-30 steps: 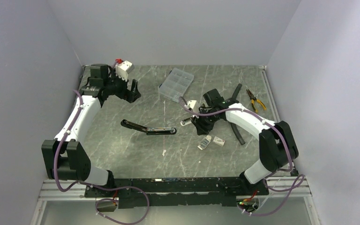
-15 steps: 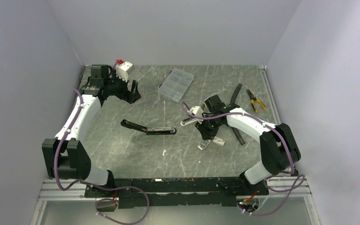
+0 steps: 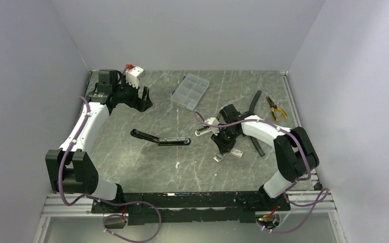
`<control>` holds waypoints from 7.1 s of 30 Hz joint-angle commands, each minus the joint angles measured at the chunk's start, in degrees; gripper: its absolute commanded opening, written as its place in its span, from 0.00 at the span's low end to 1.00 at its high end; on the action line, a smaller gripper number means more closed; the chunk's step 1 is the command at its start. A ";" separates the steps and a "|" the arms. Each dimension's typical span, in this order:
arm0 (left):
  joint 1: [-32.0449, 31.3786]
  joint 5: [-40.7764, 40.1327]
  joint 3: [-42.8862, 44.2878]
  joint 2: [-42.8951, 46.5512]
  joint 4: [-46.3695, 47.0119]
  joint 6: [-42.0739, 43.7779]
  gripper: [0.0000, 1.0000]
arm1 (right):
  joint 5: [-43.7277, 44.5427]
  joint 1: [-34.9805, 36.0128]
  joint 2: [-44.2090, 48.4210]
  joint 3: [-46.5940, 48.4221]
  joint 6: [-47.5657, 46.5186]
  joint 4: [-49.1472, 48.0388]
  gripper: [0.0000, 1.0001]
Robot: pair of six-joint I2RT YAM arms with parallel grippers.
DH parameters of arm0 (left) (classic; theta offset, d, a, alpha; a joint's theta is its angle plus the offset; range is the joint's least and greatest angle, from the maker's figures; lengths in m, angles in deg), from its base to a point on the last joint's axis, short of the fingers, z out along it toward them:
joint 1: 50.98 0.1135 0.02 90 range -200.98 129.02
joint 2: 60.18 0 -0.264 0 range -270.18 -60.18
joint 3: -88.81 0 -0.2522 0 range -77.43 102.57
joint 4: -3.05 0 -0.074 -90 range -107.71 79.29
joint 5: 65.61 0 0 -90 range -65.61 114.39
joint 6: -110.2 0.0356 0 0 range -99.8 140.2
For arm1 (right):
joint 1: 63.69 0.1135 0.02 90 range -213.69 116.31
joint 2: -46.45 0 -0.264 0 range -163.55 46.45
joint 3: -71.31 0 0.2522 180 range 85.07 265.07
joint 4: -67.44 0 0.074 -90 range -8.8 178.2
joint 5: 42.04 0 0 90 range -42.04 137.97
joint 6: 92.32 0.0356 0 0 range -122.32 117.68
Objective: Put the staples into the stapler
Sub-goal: Pick up the staple from the staple box.
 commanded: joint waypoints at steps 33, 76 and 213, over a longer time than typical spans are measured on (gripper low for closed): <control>-0.56 0.58 0.34 1.88 0.87 0.29 0.94 | -2.13 -1.05 -2.66 1.43 -0.29 1.17 0.08; -17.84 31.95 -16.96 -6.49 79.40 -58.52 0.91 | -36.99 -6.75 17.19 7.09 26.64 -37.05 0.00; -24.88 27.53 -21.22 -13.03 103.32 -61.46 0.37 | -44.76 -10.07 15.26 -3.32 43.08 -57.61 0.00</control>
